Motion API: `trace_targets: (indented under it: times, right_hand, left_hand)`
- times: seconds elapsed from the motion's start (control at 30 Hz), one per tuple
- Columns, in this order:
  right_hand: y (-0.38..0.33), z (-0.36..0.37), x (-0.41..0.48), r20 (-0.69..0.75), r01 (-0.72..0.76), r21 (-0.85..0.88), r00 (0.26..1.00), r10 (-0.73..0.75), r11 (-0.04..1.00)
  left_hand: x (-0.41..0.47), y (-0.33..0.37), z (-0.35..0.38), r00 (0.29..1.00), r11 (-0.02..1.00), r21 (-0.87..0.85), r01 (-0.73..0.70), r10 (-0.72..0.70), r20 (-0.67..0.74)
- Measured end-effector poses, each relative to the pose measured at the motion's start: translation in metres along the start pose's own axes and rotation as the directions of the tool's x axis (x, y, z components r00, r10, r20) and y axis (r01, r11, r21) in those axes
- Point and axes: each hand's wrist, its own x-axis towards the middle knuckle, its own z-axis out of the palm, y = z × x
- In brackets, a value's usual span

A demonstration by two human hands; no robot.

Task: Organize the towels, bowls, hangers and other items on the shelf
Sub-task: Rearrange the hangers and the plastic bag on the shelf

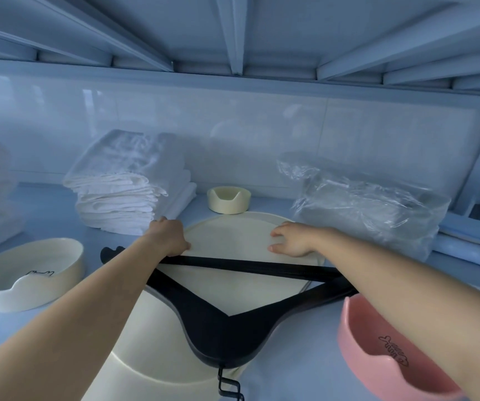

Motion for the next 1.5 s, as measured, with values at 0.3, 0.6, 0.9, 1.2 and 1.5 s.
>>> trace_targets:
  times: [0.3,0.6,0.9,1.2,1.5]
  right_hand:
    - [0.009,0.002,0.003,0.017,-0.047,0.029,0.999,0.047,0.998]
    - [0.011,0.001,0.009,0.018,-0.089,0.017,0.996,0.088,0.996]
    - [0.009,0.0,0.009,-0.03,-0.124,-0.048,0.992,0.122,0.991]
    - [0.024,0.007,0.0,-0.031,-0.129,0.021,0.991,0.129,0.991]
    - [0.041,-0.022,-0.033,-0.284,0.046,-0.064,0.957,-0.062,0.997]
  left_hand:
    - [-0.003,-0.004,0.002,1.0,0.99,-0.139,0.014,-0.016,-0.019]
    - [-0.001,-0.009,0.005,1.0,0.98,-0.199,0.008,-0.009,-0.005]
    - [0.003,-0.01,0.008,1.0,0.984,-0.18,0.003,-0.006,-0.018]
    - [0.002,-0.005,0.006,0.995,0.995,-0.085,-0.053,0.045,-0.087]
    - [0.005,0.069,-0.007,0.917,0.906,-0.161,-0.39,0.366,-0.16]
